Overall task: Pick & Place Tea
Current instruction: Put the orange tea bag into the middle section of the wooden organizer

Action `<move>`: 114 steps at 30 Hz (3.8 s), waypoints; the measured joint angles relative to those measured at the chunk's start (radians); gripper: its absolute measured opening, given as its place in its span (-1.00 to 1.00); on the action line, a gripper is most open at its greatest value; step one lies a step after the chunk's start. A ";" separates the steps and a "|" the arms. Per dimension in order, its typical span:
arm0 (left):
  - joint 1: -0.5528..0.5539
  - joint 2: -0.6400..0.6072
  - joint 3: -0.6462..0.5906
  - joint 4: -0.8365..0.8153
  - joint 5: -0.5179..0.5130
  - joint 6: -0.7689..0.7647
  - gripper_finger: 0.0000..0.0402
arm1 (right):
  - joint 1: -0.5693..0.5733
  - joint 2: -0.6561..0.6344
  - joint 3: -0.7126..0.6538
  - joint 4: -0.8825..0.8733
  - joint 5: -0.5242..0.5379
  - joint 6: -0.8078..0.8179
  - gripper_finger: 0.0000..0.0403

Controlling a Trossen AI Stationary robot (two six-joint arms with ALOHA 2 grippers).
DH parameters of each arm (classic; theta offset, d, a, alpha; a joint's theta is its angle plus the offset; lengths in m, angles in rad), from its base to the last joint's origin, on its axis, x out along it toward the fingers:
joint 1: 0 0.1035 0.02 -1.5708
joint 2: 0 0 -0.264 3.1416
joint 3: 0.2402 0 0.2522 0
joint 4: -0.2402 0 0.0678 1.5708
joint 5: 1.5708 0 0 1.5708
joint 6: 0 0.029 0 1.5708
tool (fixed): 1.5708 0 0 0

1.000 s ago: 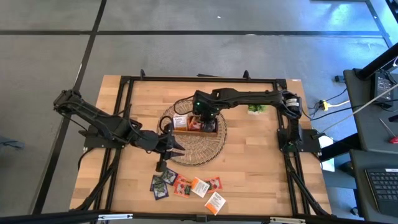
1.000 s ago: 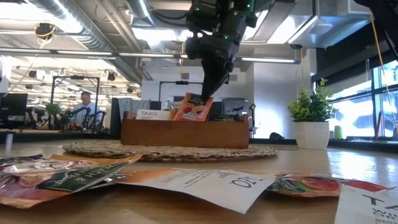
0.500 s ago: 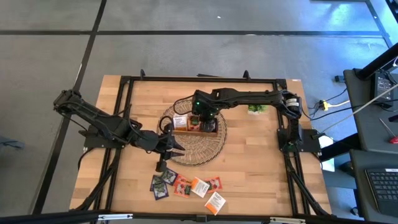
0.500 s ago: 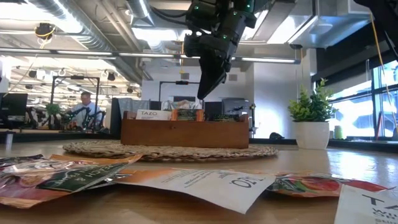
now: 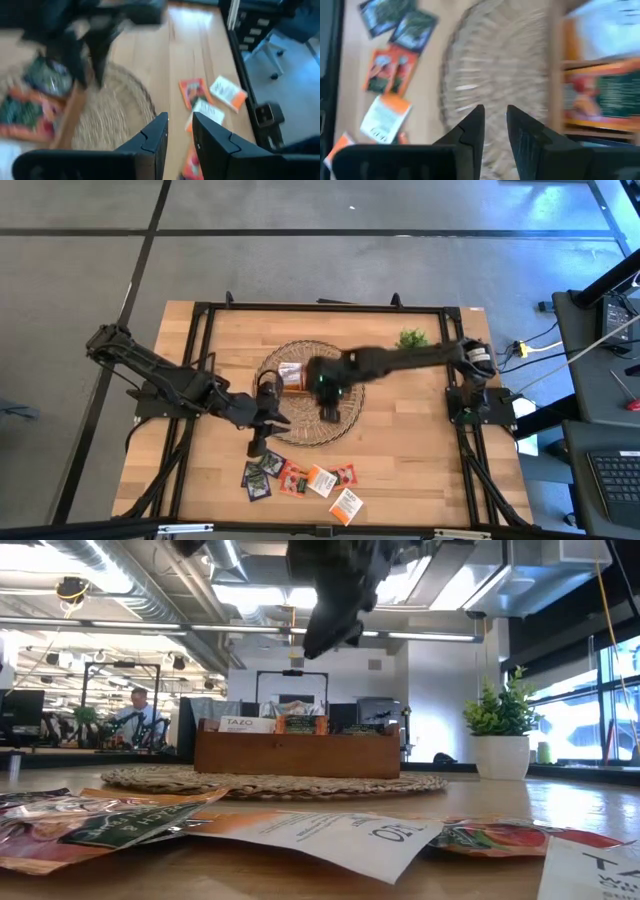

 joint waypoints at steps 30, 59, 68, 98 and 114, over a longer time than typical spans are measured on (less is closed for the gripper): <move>-0.219 0.555 0.000 0.214 0.160 -0.477 -0.57 | 0.407 -0.007 -0.517 0.985 -0.094 0.706 -0.57; -0.204 0.688 0.000 0.399 -0.077 -0.772 -0.57 | 0.434 0.026 -0.537 0.853 0.215 0.966 0.25; -0.204 0.688 0.000 0.399 -0.080 -0.773 -0.57 | 0.395 0.091 -0.537 0.892 0.192 1.022 0.14; -0.171 0.688 -0.001 0.398 -0.111 -0.772 -0.57 | 0.360 0.105 -0.535 0.863 0.134 0.950 -0.31; -0.171 0.687 0.000 0.397 -0.114 -0.772 -0.57 | 0.358 0.105 -0.536 0.874 0.155 0.884 -0.80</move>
